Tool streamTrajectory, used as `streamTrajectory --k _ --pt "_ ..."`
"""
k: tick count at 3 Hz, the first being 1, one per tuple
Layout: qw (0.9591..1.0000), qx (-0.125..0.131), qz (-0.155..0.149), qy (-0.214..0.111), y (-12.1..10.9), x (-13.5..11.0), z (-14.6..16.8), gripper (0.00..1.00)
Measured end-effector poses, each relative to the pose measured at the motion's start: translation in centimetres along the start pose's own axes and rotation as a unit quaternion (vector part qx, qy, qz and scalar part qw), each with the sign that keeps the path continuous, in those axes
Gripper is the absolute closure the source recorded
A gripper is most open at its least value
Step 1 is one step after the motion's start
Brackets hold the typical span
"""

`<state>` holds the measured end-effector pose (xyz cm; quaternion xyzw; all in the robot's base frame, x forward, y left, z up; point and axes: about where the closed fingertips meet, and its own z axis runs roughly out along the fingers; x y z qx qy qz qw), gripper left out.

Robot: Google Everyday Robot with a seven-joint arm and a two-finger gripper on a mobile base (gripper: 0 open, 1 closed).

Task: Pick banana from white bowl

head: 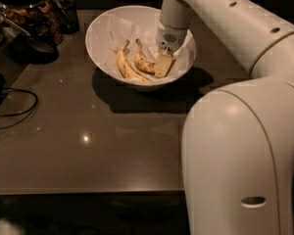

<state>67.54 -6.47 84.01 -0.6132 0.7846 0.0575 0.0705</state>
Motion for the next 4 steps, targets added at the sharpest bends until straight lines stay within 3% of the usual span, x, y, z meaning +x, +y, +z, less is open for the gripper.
streamTrajectory --k 1,2,3,4 --pt "1.0 0.006 -0.003 -0.004 -0.6 0.5 0.1 0.9" --pt "1.0 0.006 -0.003 -0.004 -0.6 0.5 0.1 1.0" --pt "0.9999 0.012 -0.003 -0.01 -0.6 0.1 -0.1 1.0" --pt "0.9988 0.036 0.01 -0.031 -0.1 -1.9 -3.5 1.0"
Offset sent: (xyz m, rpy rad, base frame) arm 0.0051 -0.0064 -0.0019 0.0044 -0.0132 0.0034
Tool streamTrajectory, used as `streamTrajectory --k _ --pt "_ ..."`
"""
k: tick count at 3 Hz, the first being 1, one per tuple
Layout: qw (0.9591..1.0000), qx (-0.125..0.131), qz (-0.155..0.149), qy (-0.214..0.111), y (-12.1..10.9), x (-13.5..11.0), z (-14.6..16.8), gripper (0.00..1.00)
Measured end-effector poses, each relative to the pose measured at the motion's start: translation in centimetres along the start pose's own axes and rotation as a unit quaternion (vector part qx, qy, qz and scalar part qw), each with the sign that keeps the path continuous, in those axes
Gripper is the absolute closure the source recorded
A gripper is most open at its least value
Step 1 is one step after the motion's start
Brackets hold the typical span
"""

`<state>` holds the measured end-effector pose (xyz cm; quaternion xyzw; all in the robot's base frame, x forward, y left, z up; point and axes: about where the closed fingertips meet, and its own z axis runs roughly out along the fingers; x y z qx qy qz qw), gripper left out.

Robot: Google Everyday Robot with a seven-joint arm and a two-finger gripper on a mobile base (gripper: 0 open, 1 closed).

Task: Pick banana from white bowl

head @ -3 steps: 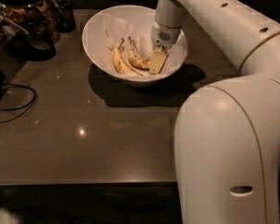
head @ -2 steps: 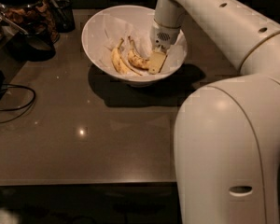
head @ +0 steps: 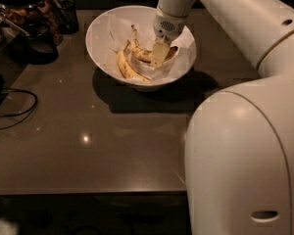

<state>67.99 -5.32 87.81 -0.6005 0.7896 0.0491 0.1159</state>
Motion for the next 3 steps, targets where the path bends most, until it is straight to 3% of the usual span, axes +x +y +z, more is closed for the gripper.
streamTrajectory --k 1,2,3 --pt "1.0 0.002 -0.001 -0.001 -0.1 -0.1 -0.1 1.0" --pt "0.9999 0.002 0.011 0.006 2.0 0.1 -2.5 1.0" --pt "0.9999 0.005 0.01 -0.013 7.0 1.3 -6.6 1.0"
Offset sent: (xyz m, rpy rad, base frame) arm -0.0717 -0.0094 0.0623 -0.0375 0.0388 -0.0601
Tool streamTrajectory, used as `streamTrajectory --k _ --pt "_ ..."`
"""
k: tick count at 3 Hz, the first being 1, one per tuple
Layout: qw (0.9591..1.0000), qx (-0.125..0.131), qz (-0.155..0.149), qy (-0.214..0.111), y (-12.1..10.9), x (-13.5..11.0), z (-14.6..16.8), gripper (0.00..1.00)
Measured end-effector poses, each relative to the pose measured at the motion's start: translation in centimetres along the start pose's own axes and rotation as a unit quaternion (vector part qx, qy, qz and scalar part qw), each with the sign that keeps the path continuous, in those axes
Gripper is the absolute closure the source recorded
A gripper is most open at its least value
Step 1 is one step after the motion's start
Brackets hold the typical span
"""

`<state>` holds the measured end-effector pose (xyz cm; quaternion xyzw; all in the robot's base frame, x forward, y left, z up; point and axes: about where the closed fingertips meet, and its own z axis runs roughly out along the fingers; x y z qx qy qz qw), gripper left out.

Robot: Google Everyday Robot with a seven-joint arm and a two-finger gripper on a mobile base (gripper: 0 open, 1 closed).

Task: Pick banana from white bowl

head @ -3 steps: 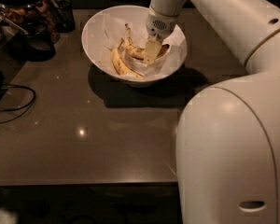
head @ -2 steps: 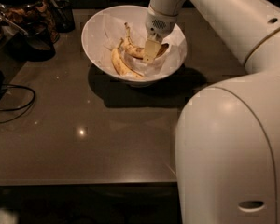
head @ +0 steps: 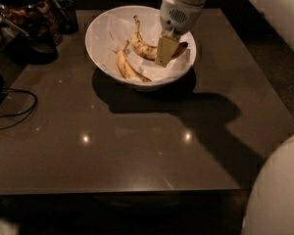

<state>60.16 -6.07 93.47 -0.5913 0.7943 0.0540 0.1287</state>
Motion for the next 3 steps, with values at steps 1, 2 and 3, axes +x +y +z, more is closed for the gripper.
streamTrajectory --k 1,2,3 --pt "1.0 0.002 0.001 0.003 -0.1 -0.3 0.1 1.0" --pt "0.9997 0.002 0.023 -0.013 4.4 1.4 -1.9 1.0" --pt "0.9997 0.002 0.023 -0.013 4.4 1.4 -1.9 1.0"
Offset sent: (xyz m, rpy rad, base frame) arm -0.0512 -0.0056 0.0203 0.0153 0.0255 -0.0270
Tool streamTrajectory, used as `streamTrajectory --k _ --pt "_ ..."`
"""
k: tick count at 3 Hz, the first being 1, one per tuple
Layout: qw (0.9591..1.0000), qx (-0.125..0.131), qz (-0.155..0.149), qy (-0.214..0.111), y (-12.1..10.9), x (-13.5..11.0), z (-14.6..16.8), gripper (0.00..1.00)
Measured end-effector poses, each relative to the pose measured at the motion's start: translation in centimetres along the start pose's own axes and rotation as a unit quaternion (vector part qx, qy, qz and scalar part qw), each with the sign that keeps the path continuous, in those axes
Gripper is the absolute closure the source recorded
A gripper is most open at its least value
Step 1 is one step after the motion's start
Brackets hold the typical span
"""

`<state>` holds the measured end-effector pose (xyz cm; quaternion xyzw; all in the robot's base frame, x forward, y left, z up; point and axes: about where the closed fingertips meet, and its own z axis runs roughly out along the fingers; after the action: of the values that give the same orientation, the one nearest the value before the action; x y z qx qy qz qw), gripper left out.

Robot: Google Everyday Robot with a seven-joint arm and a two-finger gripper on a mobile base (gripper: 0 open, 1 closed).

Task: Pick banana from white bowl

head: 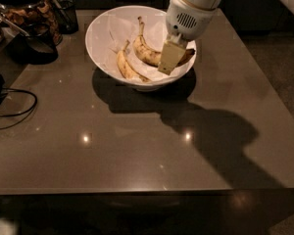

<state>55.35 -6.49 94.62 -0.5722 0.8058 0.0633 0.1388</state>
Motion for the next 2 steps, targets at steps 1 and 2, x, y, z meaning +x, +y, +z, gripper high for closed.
streamTrajectory --k 1,2 --pt "0.9999 -0.012 0.001 -0.003 2.4 0.2 -0.1 1.0" --pt "0.9996 -0.021 0.02 -0.004 6.4 1.2 -1.0 1.0"
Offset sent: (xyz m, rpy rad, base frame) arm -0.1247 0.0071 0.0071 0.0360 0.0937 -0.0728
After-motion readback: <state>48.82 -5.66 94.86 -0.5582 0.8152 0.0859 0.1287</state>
